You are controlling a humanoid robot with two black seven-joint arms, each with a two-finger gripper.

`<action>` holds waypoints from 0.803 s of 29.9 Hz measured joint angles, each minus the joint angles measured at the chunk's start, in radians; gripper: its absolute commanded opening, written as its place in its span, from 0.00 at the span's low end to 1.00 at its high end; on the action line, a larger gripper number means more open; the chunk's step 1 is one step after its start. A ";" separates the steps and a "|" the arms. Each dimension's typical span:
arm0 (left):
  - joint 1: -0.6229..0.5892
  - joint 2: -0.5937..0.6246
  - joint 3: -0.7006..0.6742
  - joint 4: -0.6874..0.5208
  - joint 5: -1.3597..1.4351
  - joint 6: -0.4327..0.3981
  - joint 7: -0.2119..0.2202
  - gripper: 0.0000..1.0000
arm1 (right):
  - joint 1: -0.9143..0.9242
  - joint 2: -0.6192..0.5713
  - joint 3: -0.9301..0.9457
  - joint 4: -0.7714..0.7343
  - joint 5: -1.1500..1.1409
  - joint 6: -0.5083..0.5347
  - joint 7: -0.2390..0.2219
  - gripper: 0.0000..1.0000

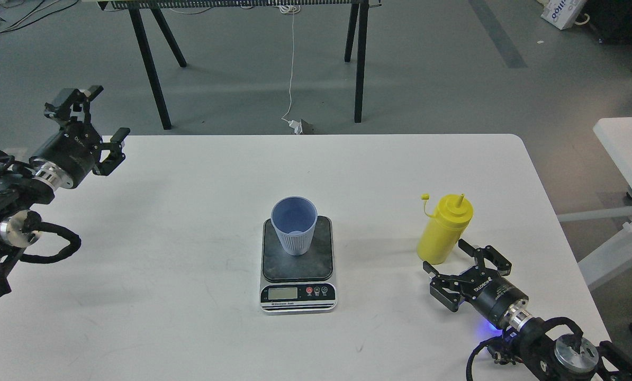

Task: Pour seasoning into cup on scale with both arms

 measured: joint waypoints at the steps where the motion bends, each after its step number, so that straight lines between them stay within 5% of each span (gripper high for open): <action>1: 0.000 -0.001 0.000 0.000 0.000 0.000 0.000 0.99 | -0.022 -0.022 0.000 0.024 0.000 0.000 0.000 0.97; 7: 0.000 -0.018 0.006 0.000 0.004 0.000 0.000 0.99 | -0.053 -0.205 0.036 0.126 0.000 0.000 0.004 0.98; 12: 0.001 -0.039 0.023 0.000 0.028 0.000 0.000 0.99 | 0.145 -0.278 0.059 0.112 -0.006 0.000 0.005 0.98; 24: 0.003 -0.042 0.021 -0.002 0.030 0.000 0.000 0.99 | 0.506 -0.212 -0.083 -0.114 -0.021 0.000 0.004 0.98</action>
